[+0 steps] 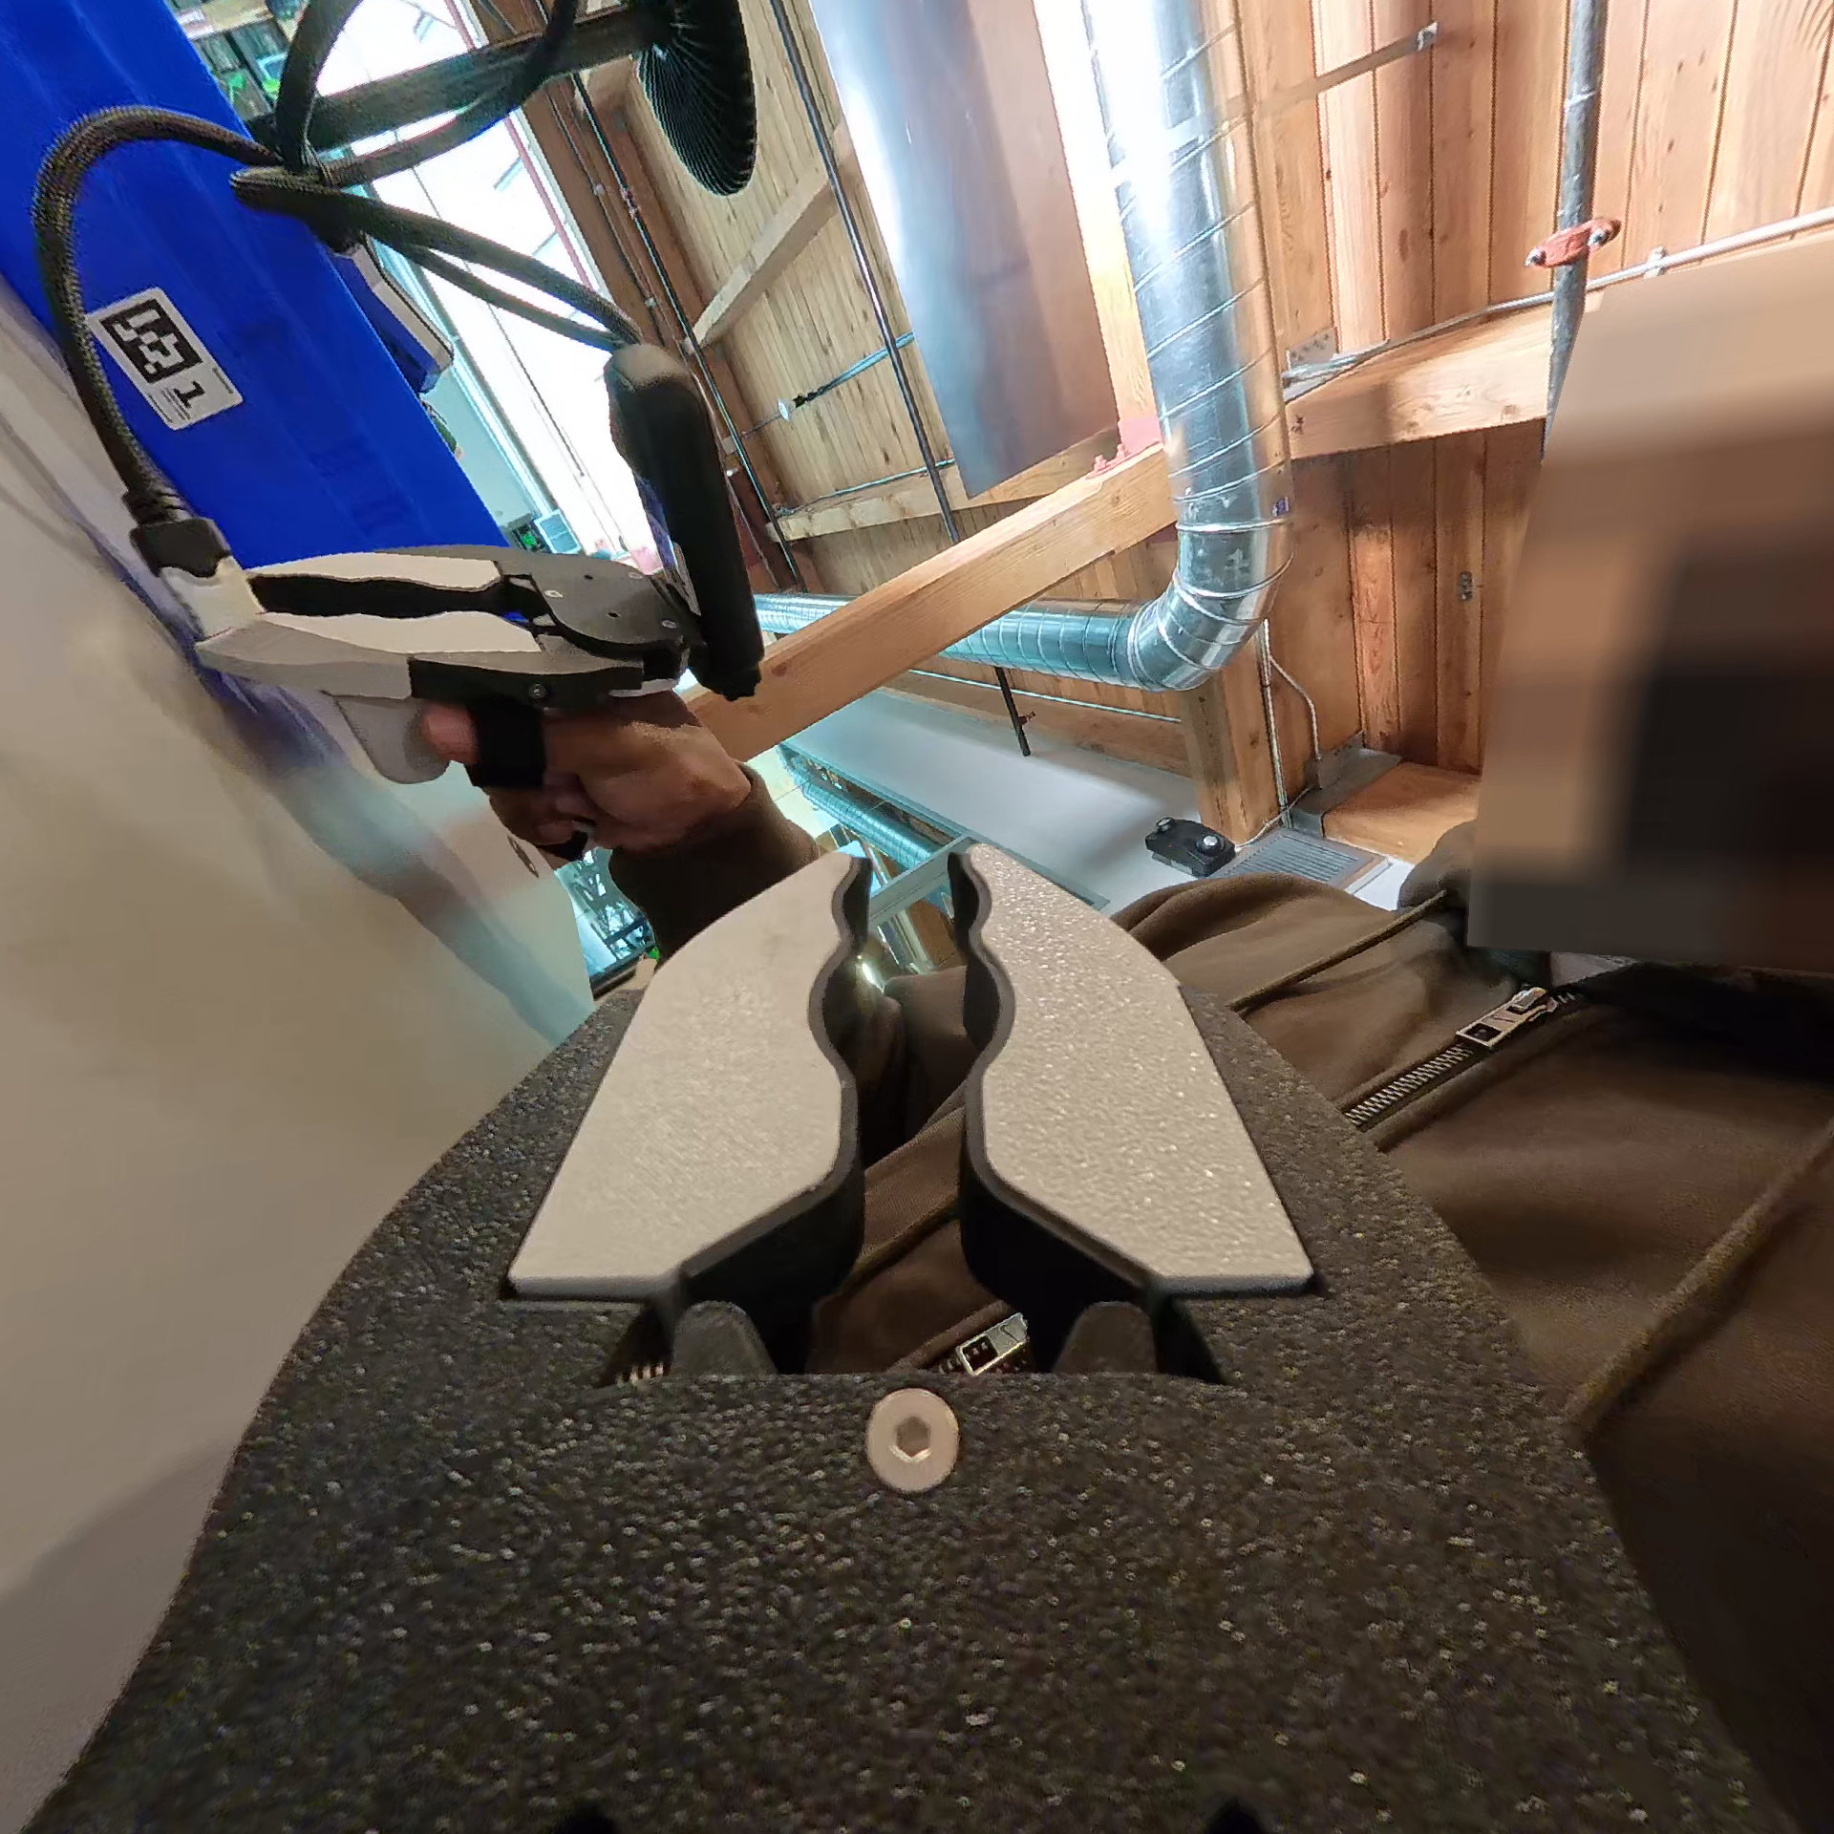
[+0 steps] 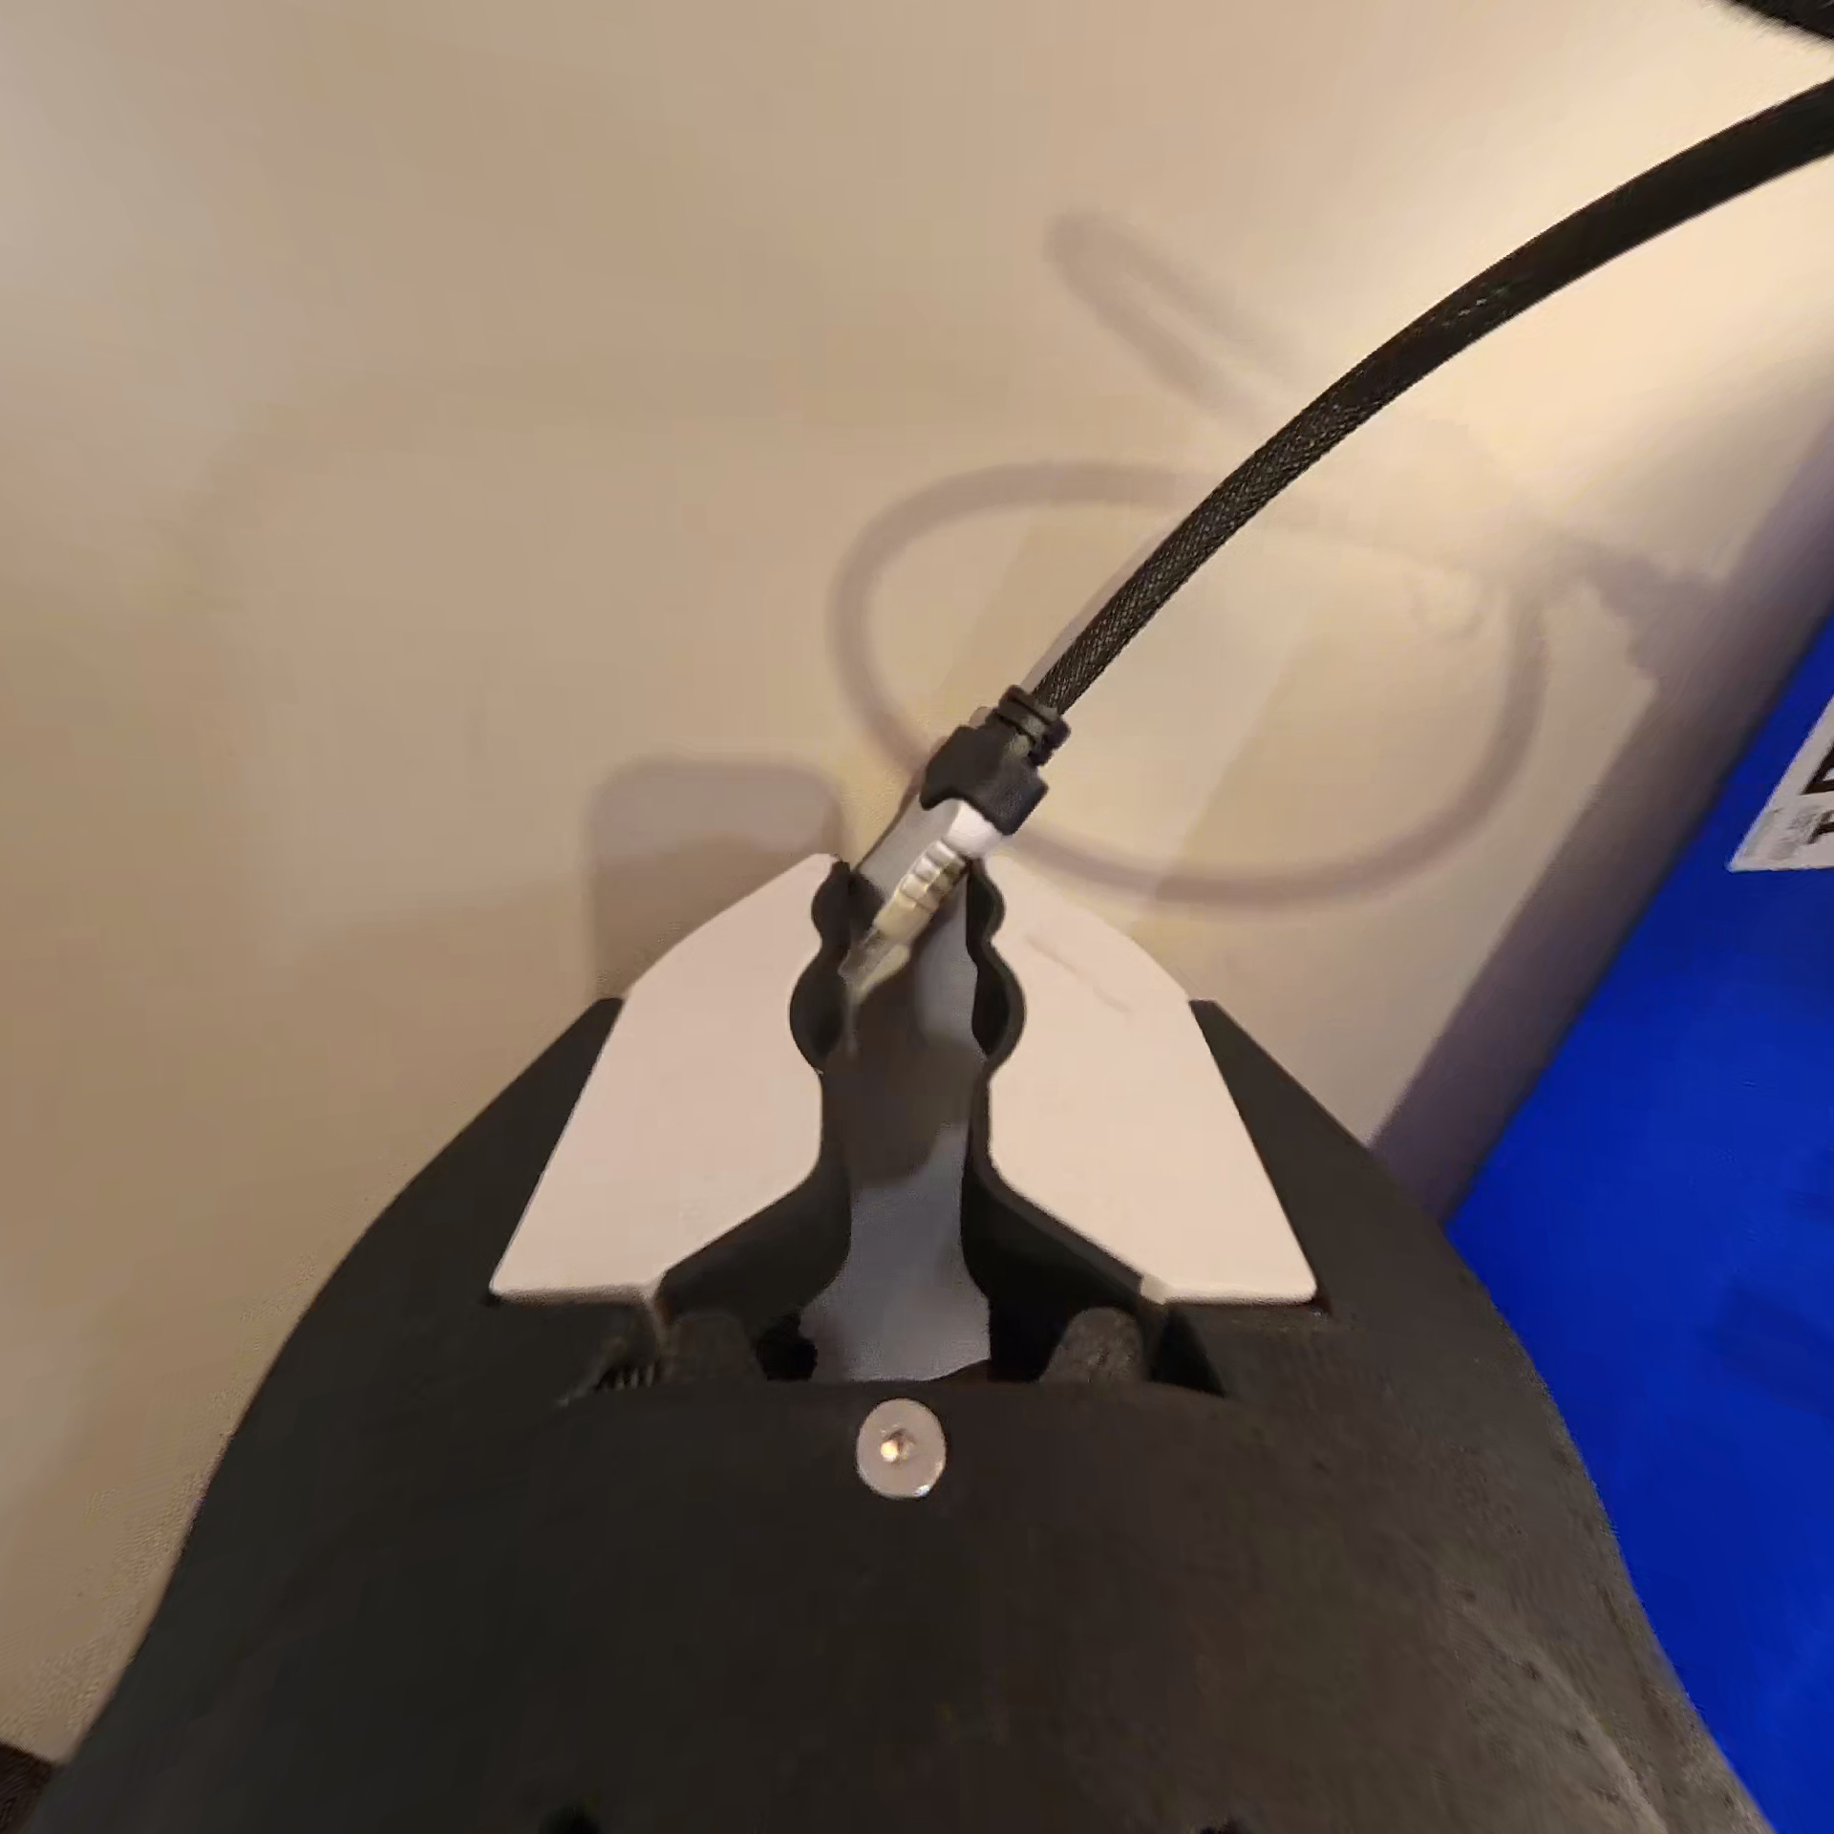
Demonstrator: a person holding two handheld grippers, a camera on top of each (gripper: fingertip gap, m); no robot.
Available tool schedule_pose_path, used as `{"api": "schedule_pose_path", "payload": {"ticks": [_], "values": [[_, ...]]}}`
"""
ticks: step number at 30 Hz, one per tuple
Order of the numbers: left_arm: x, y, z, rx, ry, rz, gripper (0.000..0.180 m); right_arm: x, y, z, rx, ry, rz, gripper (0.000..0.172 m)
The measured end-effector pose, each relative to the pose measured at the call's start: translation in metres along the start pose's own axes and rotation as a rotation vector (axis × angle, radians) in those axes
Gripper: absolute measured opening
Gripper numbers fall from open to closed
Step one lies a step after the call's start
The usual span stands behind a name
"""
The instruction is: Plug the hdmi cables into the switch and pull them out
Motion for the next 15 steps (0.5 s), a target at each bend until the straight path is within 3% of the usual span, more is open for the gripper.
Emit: {"api": "schedule_pose_path", "payload": {"ticks": [4,10,15], "values": [[-0.009,-0.005,-0.005,0.018,-0.002,-0.03,0.015,-0.035,-0.03,-0.009,-0.048,-0.06,-0.156,0.018],[-0.009,-0.005,-0.006,0.018,0.006,-0.026,0.015,-0.113,-0.078,-0.081,-0.283,0.19,-0.366,0.014],[-0.007,-0.002,-0.005,0.02,0.003,-0.01,0.015,-0.14,-0.095,-0.135,-0.481,0.3,-0.593,0.013]]}}
Point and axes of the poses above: each gripper's, where its closed fingertips meet, x out along the fingers, y out of its underside, z = x × y across the jaws, the point moved 1 cm from there along -x, back along the fingers, and after that the axes turned 8 degrees about -z, right-handed, at the moved point
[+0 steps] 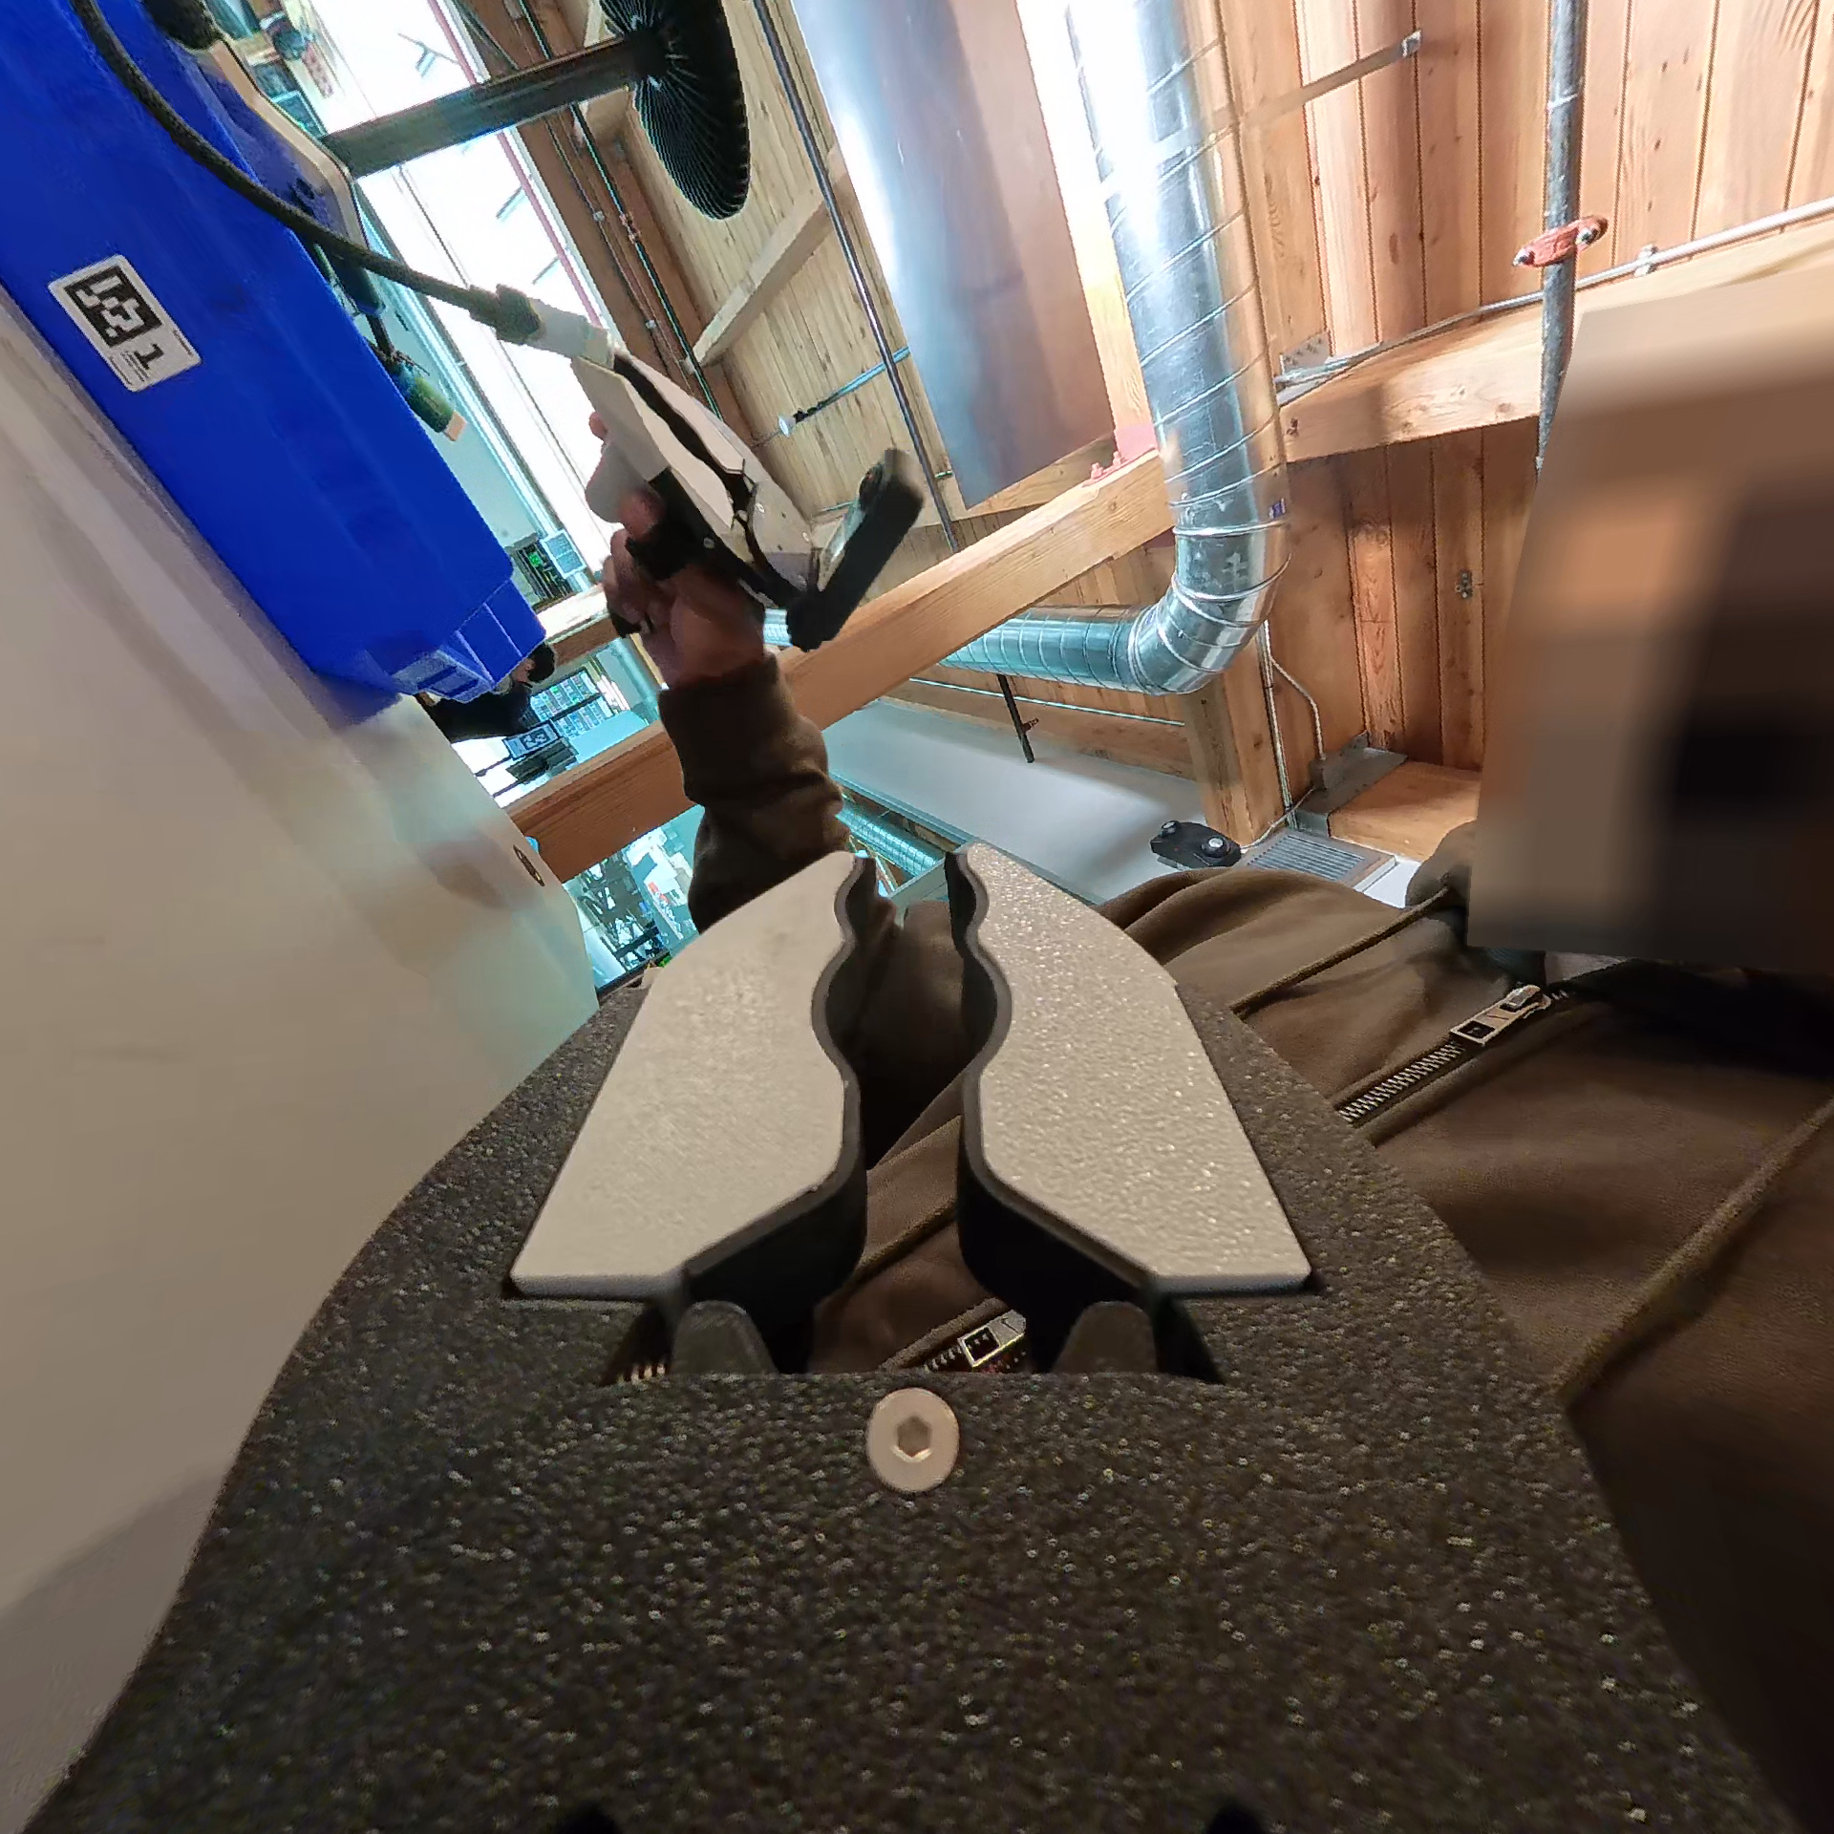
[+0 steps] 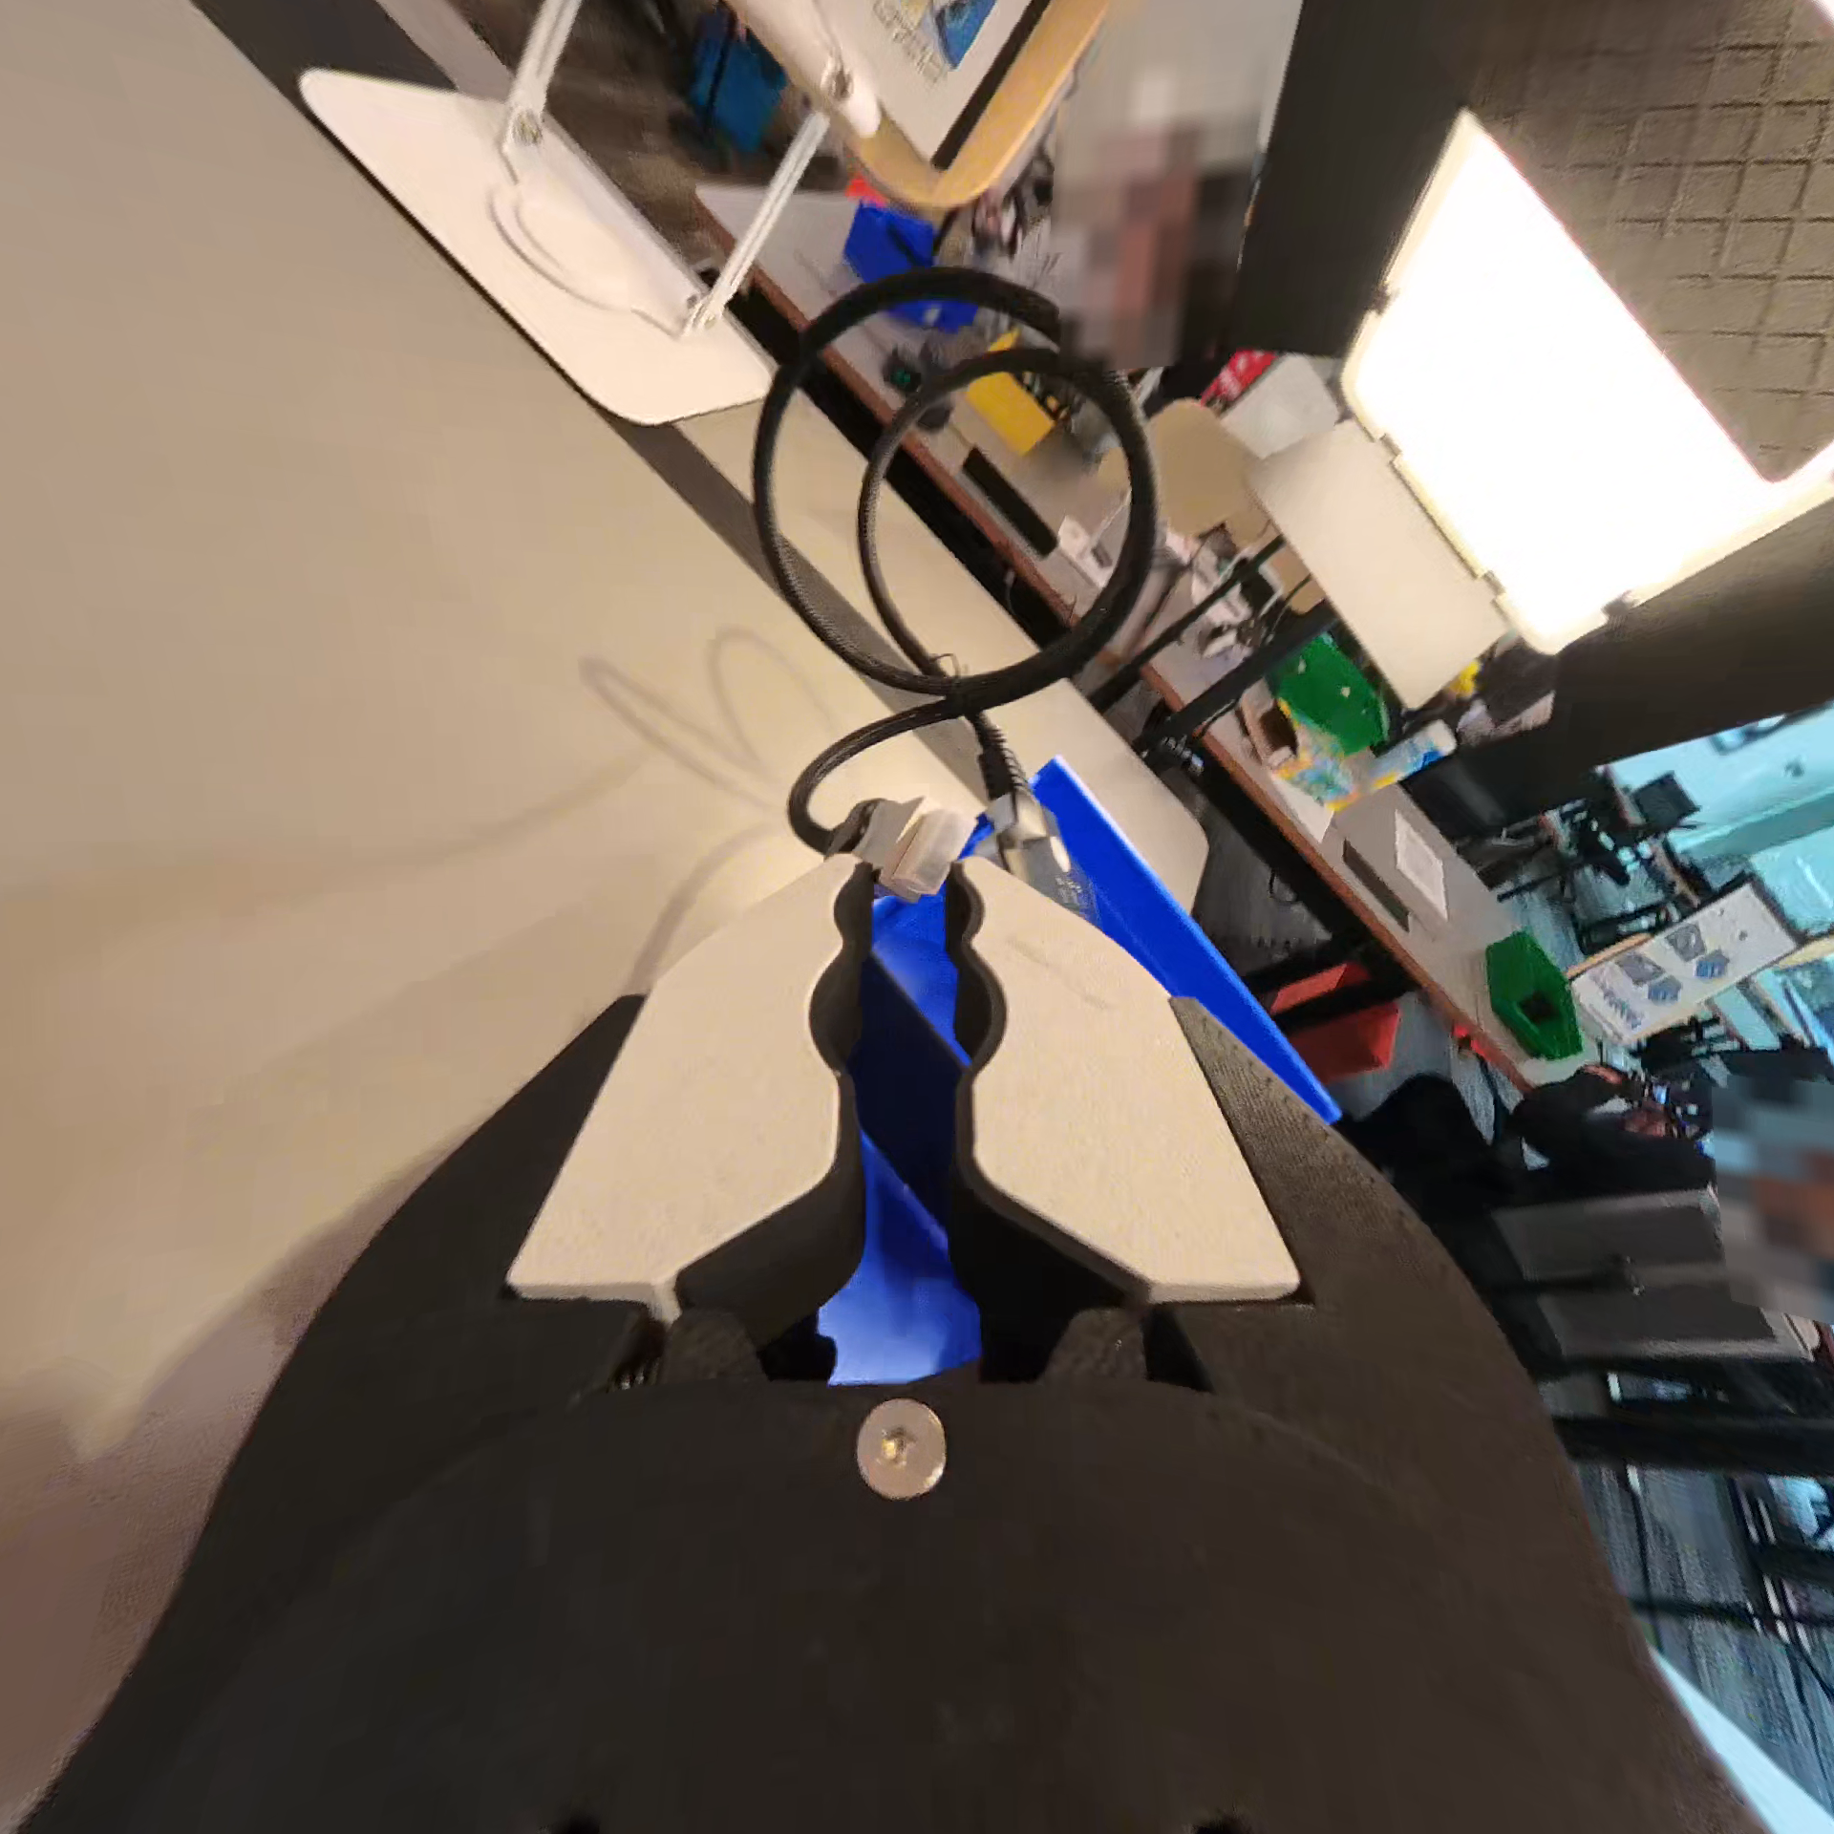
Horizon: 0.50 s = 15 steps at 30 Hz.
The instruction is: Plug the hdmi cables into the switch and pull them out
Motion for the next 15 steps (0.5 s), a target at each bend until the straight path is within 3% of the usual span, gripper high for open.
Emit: {"api": "schedule_pose_path", "payload": {"ticks": [5,9,12,15], "values": [[0.0,0.003,0.0,0.001,-0.009,0.006,0.015,0.008,0.041,-0.021,-0.056,0.045,0.004,0.015],[-0.001,0.005,-0.001,-0.002,-0.015,0.012,0.014,0.009,0.051,-0.038,0.041,0.092,-0.035,0.015],[0.0,0.005,0.0,-0.003,-0.015,0.011,0.014,0.011,0.069,-0.042,0.065,0.115,0.005,0.007],[0.0,0.004,0.0,-0.006,-0.012,0.01,0.014,0.013,0.106,-0.034,0.04,0.107,0.14,0.0]]}}
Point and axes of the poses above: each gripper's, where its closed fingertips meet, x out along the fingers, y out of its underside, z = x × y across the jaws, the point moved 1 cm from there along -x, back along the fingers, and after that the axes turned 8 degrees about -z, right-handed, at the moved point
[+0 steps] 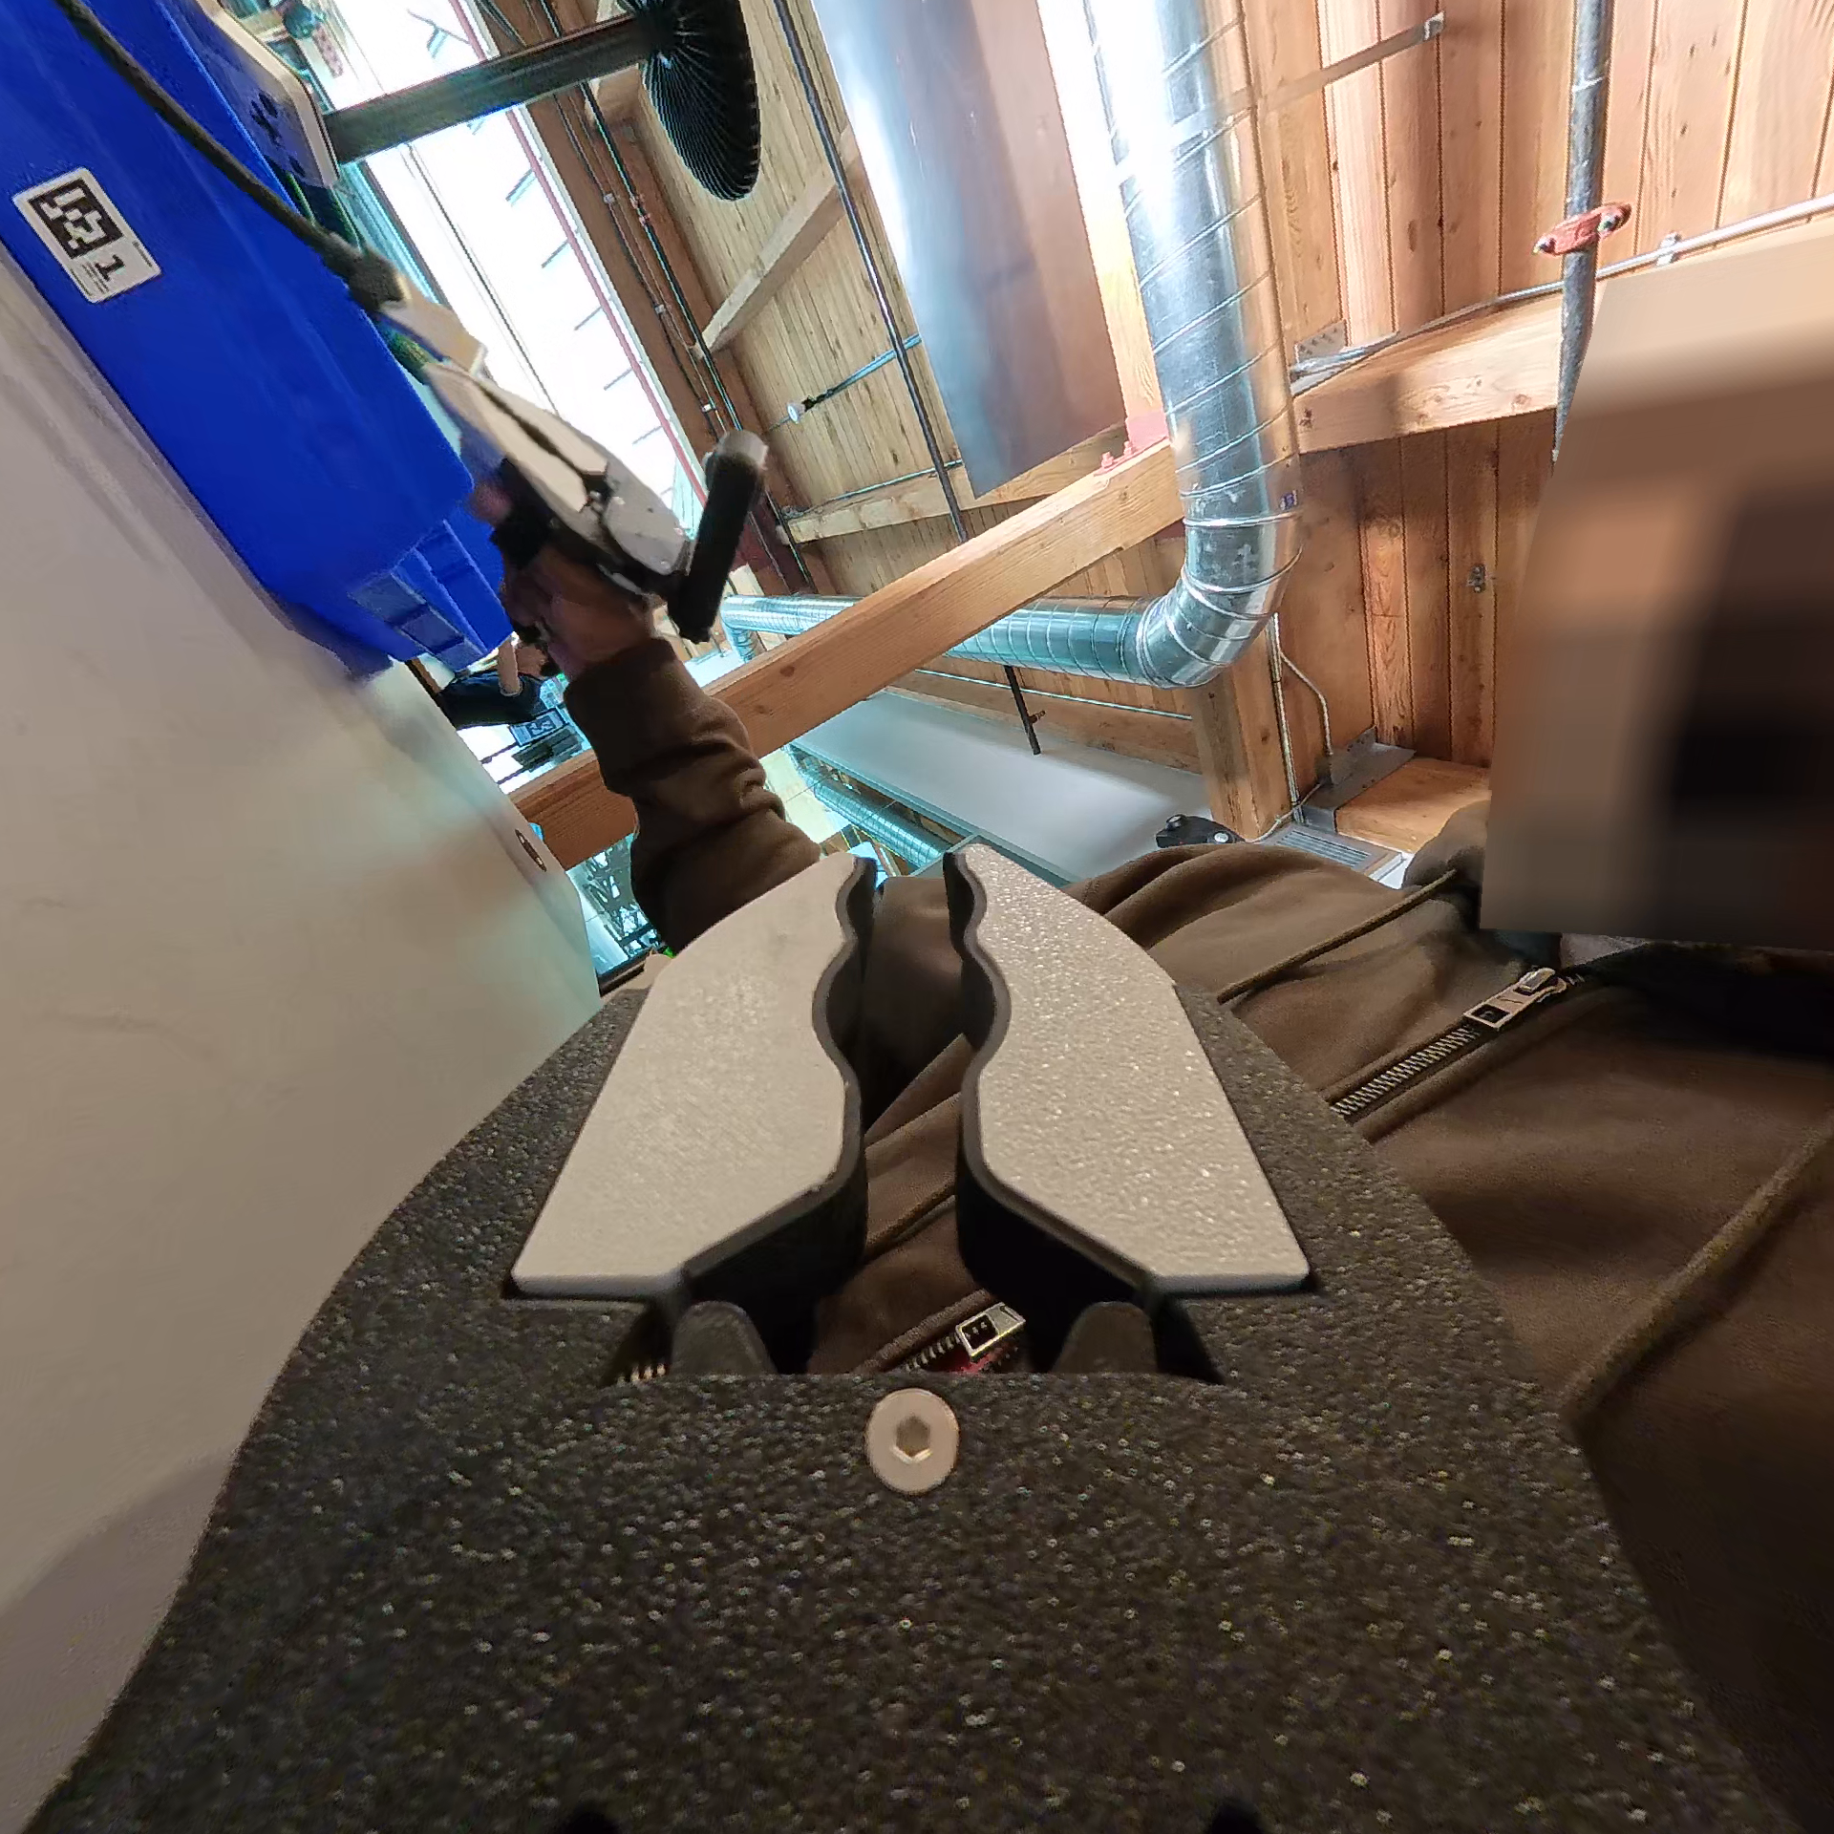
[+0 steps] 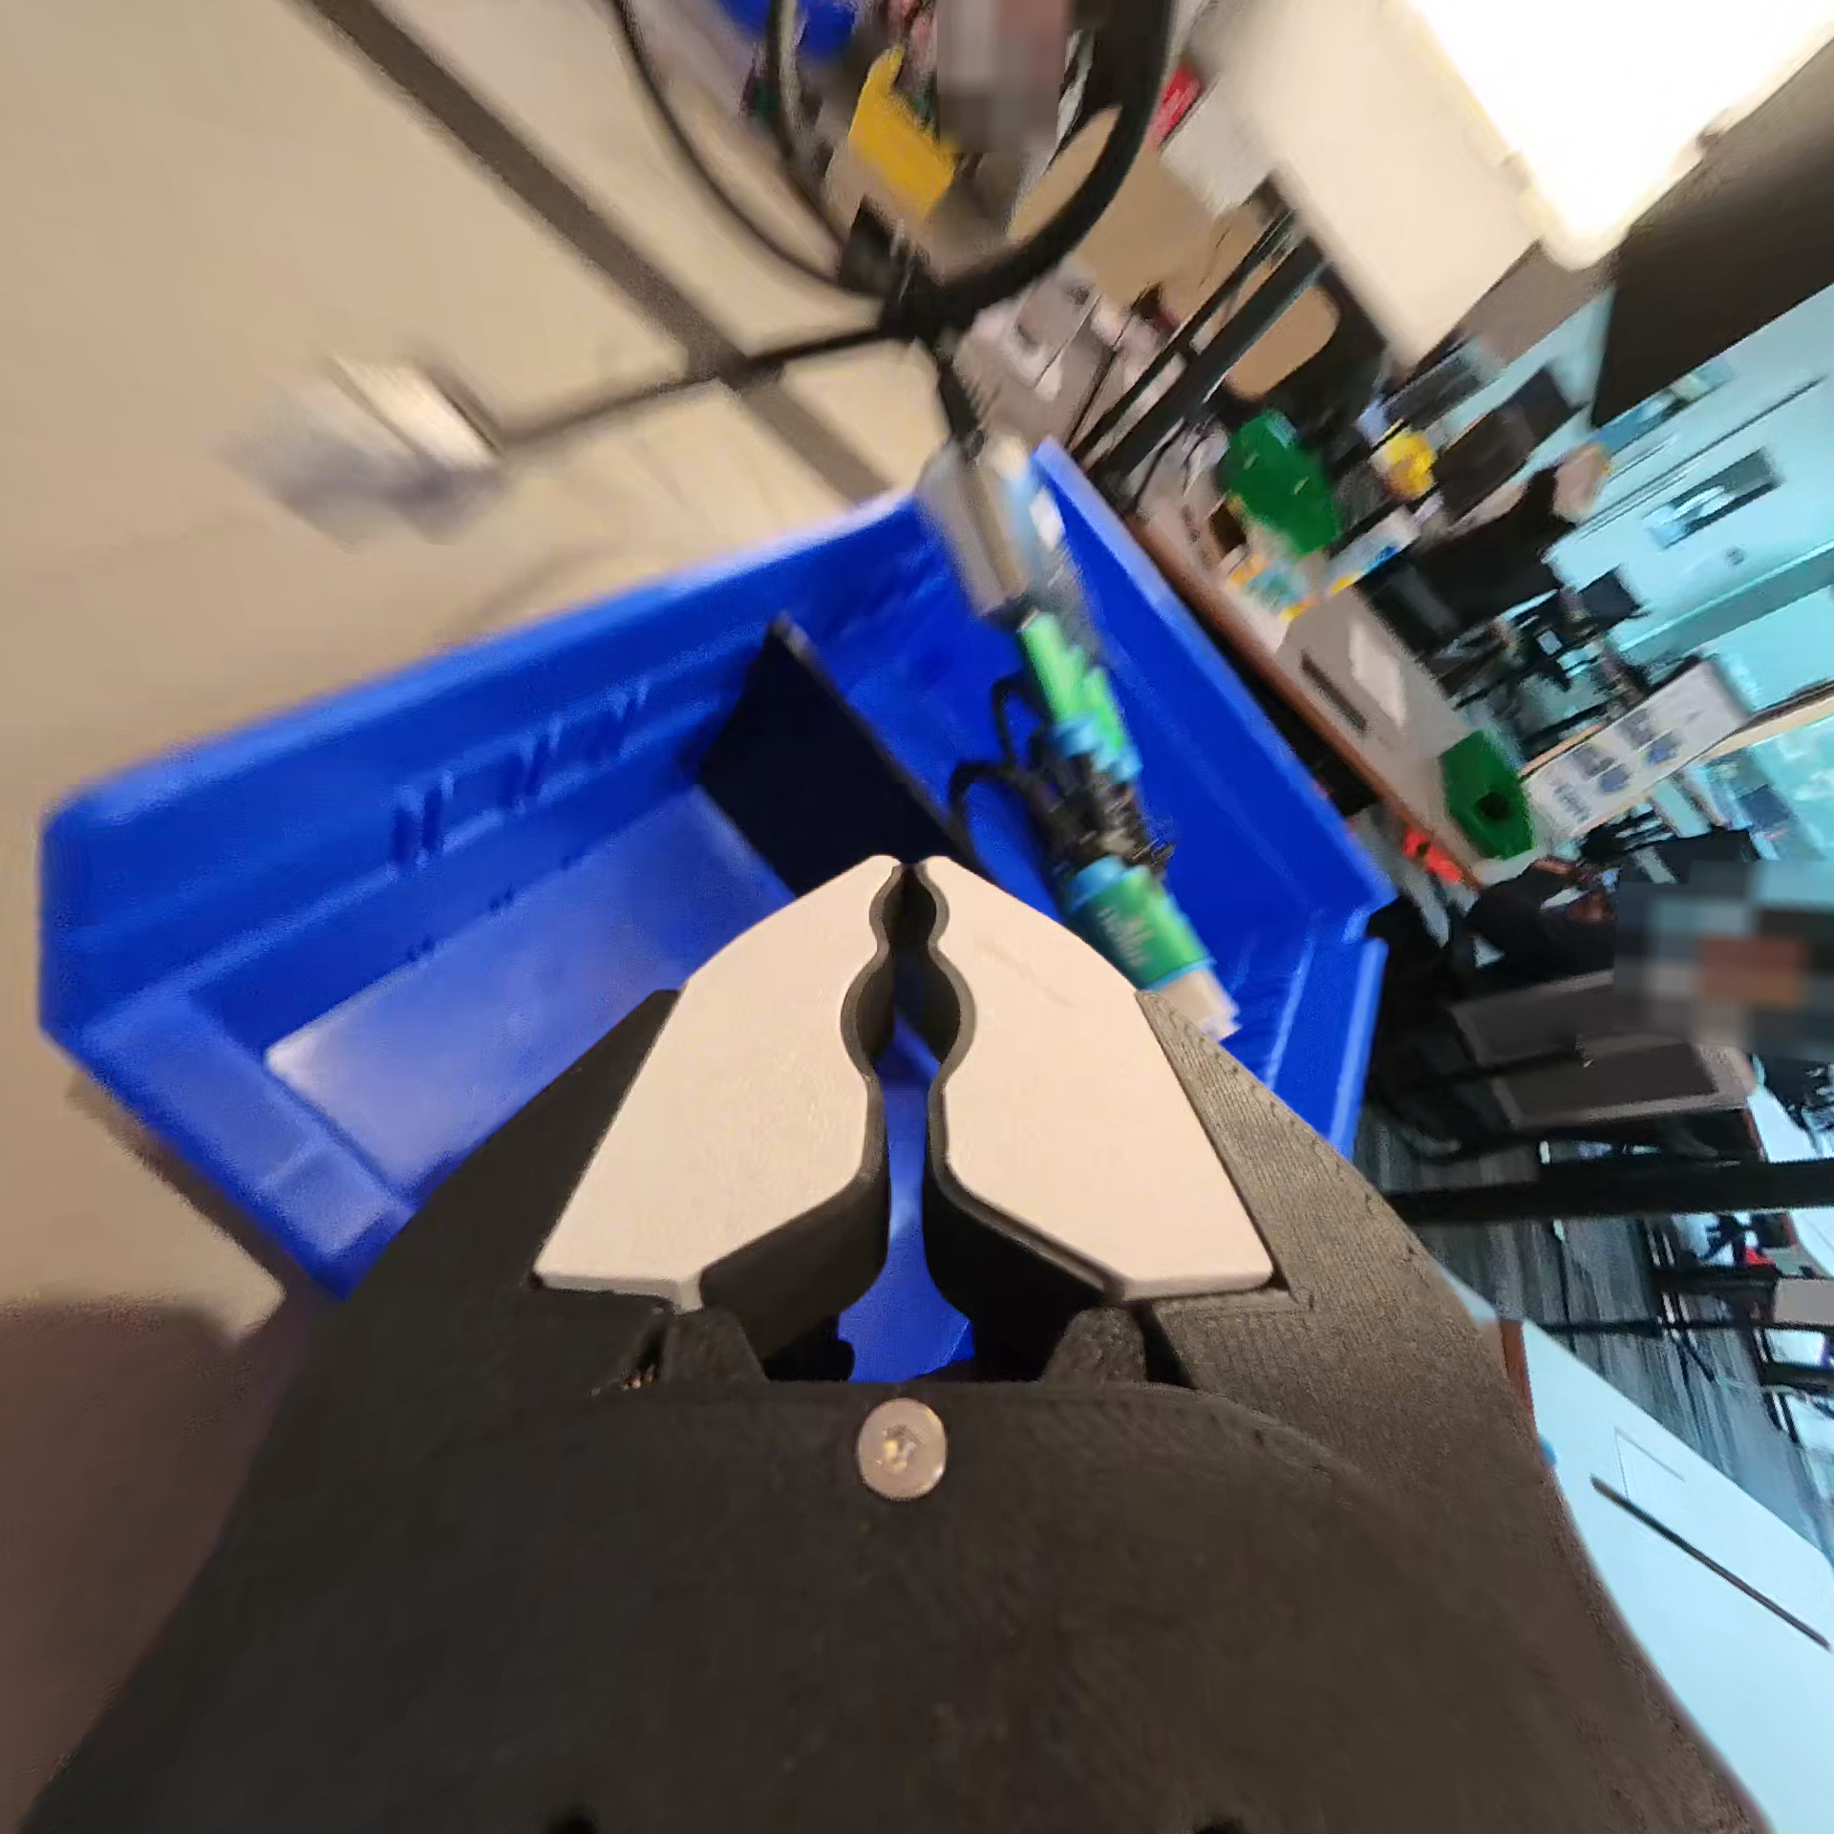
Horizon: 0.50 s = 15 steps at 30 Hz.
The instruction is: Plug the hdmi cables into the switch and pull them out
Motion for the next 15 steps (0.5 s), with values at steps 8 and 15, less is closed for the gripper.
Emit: {"api": "schedule_pose_path", "payload": {"ticks": [8,15], "values": [[0.003,-0.002,0.003,-0.005,-0.001,0.007,0.014,-0.006,0.027,0.022,-0.123,-0.01,0.209,0.008],[0.006,-0.002,0.004,-0.007,0.007,0.014,0.014,-0.017,-0.051,0.061,0.431,-0.291,0.03,0.033]]}}
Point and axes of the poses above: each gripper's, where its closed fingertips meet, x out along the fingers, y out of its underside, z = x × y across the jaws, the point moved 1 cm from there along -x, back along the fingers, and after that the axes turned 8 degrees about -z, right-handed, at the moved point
